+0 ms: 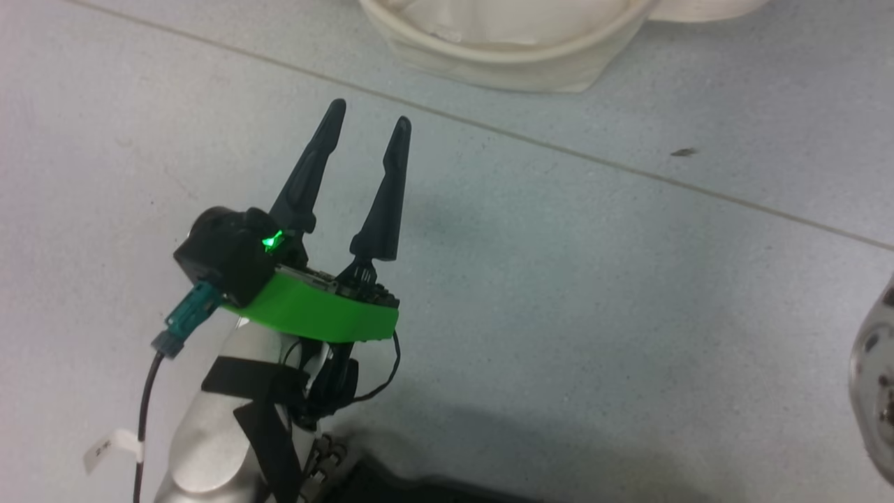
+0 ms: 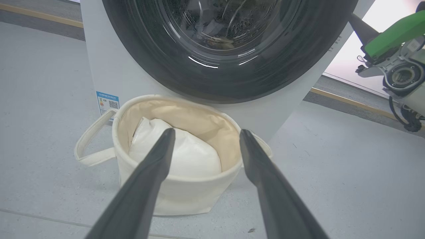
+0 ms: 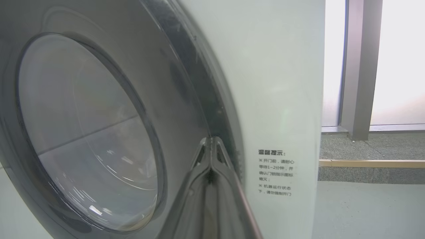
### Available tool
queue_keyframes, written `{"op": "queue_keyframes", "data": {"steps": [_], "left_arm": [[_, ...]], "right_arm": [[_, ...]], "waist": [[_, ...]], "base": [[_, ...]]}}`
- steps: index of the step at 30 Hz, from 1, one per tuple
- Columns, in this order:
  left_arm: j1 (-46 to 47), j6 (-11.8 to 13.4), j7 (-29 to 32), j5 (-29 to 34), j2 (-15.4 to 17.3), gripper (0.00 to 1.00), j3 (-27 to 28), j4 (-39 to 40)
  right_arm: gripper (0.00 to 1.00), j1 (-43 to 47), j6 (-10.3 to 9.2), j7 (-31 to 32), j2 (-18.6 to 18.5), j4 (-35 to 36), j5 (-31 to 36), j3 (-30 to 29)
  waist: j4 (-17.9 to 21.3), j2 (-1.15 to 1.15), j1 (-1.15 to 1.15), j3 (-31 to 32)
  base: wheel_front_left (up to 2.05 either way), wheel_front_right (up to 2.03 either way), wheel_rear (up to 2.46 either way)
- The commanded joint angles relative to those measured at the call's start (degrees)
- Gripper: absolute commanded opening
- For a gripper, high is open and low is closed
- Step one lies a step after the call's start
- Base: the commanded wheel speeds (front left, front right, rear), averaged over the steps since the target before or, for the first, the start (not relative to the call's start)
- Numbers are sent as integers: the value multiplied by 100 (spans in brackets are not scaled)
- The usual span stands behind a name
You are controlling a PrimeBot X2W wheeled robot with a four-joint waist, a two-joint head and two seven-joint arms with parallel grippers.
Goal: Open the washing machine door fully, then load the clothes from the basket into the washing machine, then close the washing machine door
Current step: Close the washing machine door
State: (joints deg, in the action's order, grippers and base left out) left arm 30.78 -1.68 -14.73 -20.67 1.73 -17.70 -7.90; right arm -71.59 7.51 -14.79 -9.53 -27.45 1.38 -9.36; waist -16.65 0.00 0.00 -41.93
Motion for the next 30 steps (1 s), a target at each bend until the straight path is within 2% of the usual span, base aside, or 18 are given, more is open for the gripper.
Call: {"op": "queue_keyframes", "data": {"steps": [1,11,15,24,30], "left_arm": [[-190,-49,-27,55,115,100,222,125],[-700,-268,-27,309,115,100,660,-155],[-1056,-354,-27,79,115,100,941,-215],[-1623,-443,-27,191,115,100,1345,-191],[-1913,-473,-27,384,115,100,1500,-248]], "right_arm": [[0,250,-2,-21,109,289,-67,175],[0,2450,-2,-21,291,1234,-680,891],[0,3464,-2,-21,311,1447,-707,1156],[0,4982,-2,-21,439,1974,-742,1392],[0,5758,-2,-21,589,2297,-829,1313]], "waist": [[95,0,0,188],[604,0,0,1523],[842,0,0,2121],[1259,0,0,2891],[1553,0,0,3224]], "base": [[0,0,0],[0,0,0],[0,0,0],[0,0,0],[0,0,0]]}}
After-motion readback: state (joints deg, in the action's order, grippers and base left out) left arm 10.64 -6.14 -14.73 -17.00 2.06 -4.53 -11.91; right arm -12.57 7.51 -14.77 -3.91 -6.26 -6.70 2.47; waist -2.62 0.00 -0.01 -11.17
